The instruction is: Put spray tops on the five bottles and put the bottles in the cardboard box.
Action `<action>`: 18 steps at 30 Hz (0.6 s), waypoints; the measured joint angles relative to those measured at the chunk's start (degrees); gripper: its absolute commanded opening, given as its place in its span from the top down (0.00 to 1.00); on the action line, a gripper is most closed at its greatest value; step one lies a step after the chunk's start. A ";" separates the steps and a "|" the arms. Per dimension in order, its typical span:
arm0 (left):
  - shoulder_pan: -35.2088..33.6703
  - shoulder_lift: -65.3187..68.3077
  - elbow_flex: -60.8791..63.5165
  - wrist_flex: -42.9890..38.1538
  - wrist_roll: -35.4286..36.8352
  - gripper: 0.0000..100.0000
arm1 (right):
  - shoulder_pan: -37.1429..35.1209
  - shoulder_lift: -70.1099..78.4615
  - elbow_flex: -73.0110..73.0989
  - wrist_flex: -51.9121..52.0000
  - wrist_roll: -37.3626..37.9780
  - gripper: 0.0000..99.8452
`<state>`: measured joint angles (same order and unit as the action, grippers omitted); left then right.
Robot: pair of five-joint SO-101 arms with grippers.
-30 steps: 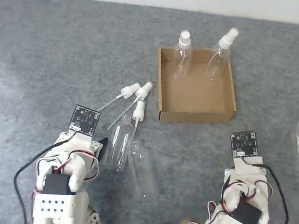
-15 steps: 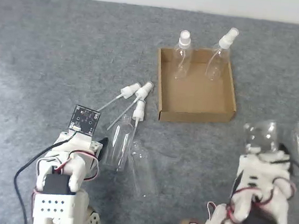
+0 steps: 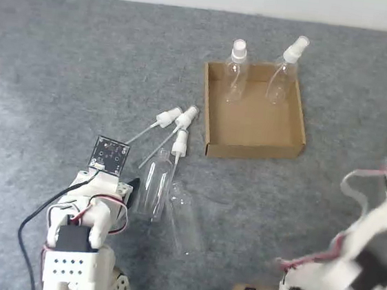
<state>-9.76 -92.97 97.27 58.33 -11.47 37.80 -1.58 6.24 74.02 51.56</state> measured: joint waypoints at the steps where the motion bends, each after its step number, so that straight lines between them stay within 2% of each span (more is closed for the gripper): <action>1: 0.00 0.00 0.00 0.00 0.00 0.76 | 0.18 5.54 -3.96 1.76 0.18 0.75; 7: 0.00 0.00 0.00 0.00 0.00 0.76 | 0.26 29.36 -24.00 7.82 0.35 0.75; 14: 0.00 0.00 0.00 0.00 0.00 0.76 | -0.09 38.77 -30.24 7.03 0.35 0.76; 16: 0.00 0.00 0.00 0.00 0.00 0.76 | -0.09 40.53 -30.42 5.80 0.35 0.82; 18: 0.00 0.00 0.00 0.00 0.00 0.76 | -0.09 41.93 -30.42 5.63 0.35 0.93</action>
<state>-9.76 -92.97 97.27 58.33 -11.47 37.71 40.35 -24.18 79.65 51.91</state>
